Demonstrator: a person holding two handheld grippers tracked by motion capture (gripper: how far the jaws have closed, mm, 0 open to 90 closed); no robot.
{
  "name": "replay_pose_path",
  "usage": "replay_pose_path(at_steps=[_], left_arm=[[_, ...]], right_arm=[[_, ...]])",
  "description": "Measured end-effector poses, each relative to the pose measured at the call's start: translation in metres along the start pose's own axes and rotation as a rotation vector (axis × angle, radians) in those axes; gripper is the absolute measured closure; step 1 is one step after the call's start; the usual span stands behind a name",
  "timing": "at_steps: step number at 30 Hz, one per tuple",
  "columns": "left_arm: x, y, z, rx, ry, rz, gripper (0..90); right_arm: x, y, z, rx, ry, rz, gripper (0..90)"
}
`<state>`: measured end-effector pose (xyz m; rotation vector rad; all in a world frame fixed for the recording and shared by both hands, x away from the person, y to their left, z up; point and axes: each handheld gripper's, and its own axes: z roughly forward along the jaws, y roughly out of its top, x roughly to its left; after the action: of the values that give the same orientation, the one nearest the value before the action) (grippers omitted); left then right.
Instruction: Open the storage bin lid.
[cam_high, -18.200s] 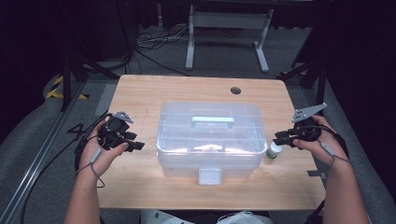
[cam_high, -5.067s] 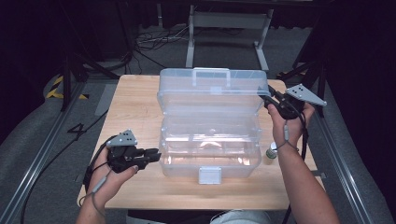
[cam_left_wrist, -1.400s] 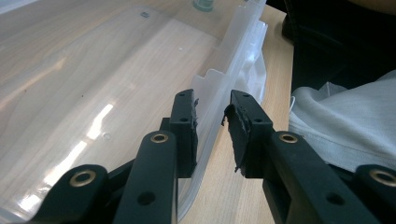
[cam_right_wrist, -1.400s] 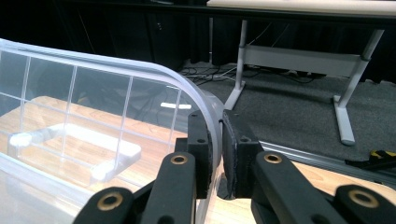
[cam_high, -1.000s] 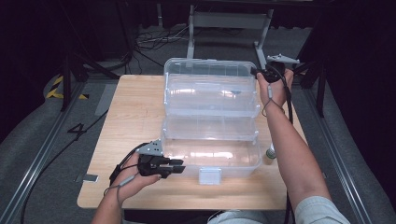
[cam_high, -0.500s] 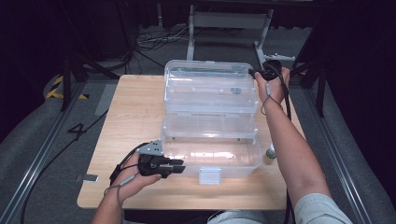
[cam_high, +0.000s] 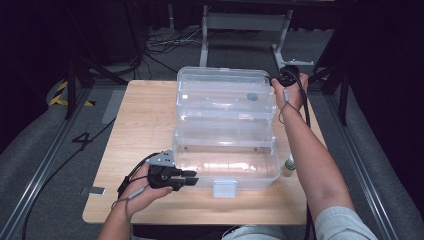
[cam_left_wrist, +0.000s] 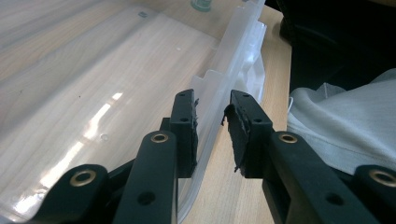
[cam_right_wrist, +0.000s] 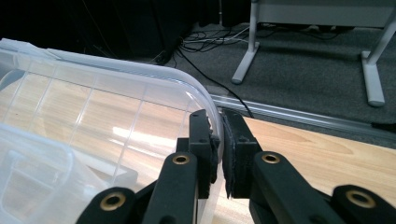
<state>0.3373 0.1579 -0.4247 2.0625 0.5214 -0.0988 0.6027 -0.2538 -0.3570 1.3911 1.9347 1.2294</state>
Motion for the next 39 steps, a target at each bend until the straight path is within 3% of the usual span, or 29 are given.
replay_pose_path(at_steps=[7, 39], left_arm=[[0.0, 0.0, 0.0, 0.0, -0.004, 0.0, 72.8], [0.001, 0.0, 0.001, 0.0, -0.006, 0.001, 72.7]], right_arm=[[-0.002, 0.001, 0.007, 0.037, 0.009, 0.011, 83.5], [-0.015, -0.017, 0.032, 0.098, 0.037, 0.113, 82.9]])
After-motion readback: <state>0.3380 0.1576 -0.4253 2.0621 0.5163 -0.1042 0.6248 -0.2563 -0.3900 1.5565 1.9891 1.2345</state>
